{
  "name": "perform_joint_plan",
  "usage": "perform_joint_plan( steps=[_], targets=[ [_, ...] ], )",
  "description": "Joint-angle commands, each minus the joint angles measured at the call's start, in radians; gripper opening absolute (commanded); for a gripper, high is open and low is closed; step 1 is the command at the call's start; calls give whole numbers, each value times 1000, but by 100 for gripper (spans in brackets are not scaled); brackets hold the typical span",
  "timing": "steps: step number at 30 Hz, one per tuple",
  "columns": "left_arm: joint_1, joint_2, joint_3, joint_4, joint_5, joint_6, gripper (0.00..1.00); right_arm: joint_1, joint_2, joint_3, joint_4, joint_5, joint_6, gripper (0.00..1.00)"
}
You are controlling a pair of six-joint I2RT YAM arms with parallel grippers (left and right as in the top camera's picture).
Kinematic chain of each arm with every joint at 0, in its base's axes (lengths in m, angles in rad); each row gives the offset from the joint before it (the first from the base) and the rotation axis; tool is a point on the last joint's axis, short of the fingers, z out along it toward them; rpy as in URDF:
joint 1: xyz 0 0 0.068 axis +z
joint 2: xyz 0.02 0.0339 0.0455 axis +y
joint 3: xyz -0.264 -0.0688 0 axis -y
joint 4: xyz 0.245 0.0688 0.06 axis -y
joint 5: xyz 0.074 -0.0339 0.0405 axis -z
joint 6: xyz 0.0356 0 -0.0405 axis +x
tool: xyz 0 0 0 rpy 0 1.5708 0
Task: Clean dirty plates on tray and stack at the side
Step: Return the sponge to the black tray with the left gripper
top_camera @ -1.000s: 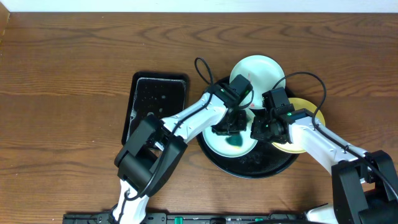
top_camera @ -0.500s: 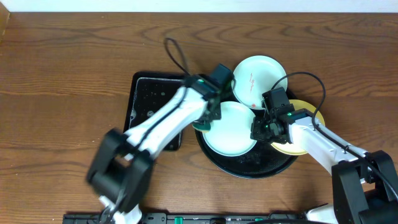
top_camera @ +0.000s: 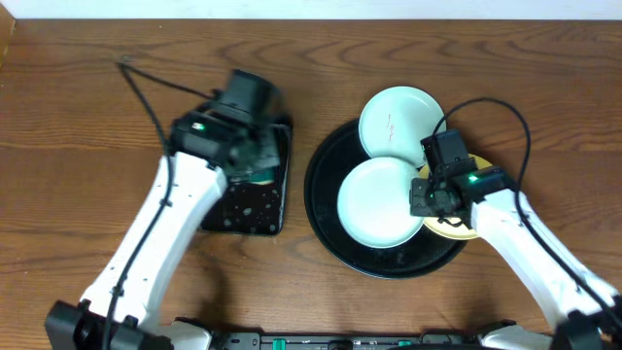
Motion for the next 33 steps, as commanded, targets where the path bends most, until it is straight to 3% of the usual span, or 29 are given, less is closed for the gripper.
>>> perform_joint_plan(
  steps=[1, 4, 6, 8, 21, 33],
  targets=[
    [96, 31, -79, 14, 48, 64, 12, 58, -55, 75, -54, 156, -35, 1],
    [152, 42, -118, 62, 175, 180, 28, 111, -79, 103, -96, 260, -39, 1],
    [172, 42, -120, 61, 187, 191, 43, 152, -88, 108, -104, 335, -66, 1],
    [180, 35, -120, 58, 224, 215, 49, 196, -90, 114, -117, 412, -72, 1],
    [180, -56, -106, 26, 261, 232, 53, 580, -91, 183, -240, 974, -72, 1],
    [180, -192, -105, 20, 260, 232, 68, 728, -91, 191, -262, 1011, -71, 1]
  ],
)
